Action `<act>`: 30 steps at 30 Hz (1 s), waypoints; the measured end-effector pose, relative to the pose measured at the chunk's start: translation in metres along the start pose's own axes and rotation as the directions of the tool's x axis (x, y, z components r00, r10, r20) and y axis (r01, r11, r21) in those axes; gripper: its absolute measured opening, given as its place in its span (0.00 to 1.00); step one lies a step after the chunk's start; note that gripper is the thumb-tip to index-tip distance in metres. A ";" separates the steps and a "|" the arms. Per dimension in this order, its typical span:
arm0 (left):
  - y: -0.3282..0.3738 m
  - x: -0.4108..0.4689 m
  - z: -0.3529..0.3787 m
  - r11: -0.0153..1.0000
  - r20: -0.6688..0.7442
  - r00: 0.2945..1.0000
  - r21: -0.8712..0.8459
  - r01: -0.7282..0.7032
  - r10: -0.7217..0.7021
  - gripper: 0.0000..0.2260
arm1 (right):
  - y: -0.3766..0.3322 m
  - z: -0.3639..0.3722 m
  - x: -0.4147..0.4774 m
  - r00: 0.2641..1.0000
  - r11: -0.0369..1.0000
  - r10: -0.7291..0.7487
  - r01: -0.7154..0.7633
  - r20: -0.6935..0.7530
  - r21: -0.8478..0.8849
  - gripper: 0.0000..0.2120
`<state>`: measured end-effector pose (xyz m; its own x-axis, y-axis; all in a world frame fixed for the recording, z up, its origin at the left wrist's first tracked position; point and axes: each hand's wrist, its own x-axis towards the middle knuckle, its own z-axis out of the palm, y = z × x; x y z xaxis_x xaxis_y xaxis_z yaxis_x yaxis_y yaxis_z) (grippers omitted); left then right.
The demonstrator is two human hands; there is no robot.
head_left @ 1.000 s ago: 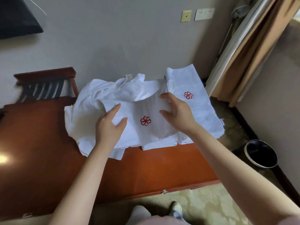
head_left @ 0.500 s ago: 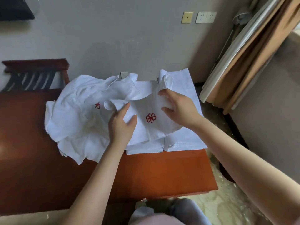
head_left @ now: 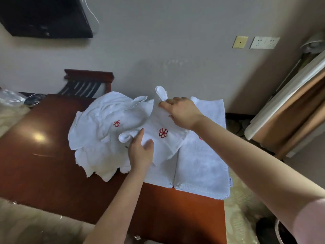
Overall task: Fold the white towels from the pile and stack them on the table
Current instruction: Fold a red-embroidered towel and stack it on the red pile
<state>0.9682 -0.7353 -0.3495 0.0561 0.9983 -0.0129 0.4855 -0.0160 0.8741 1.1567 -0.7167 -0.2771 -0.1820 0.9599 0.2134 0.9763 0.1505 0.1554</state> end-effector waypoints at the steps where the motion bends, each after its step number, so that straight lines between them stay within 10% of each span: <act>1: -0.001 -0.001 0.002 0.999 0.006 1.000 -0.038 0.029 -0.029 0.22 | 0.004 0.002 0.006 1.000 1.000 -0.008 0.008 -0.003 -0.015 0.26; 7: -0.022 -0.005 0.021 0.982 0.289 0.947 -0.080 0.170 -0.140 0.25 | 0.013 0.020 0.033 0.999 0.997 -0.032 0.035 0.035 -0.067 0.27; 16: -0.045 0.031 0.021 0.905 0.611 0.693 0.401 0.145 -0.382 0.10 | 0.012 0.049 0.057 0.987 0.999 0.009 -0.003 0.162 -0.034 0.26; 20: -0.037 0.065 0.018 0.834 0.549 0.816 0.526 -0.167 -0.183 0.14 | 0.018 0.062 0.064 0.980 0.996 0.090 -0.086 0.176 -0.028 0.28; 30: -0.022 0.192 0.069 0.942 0.489 0.872 0.293 -0.161 -0.003 0.16 | 0.049 0.090 0.084 0.905 0.883 0.381 -0.417 0.191 0.214 0.34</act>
<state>1.0286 -0.5470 -0.4042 0.4739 0.8439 -0.2514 0.7042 -0.1918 0.6836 1.2000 -0.6069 -0.3387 0.2294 0.9709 0.0683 0.9634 -0.2165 -0.1582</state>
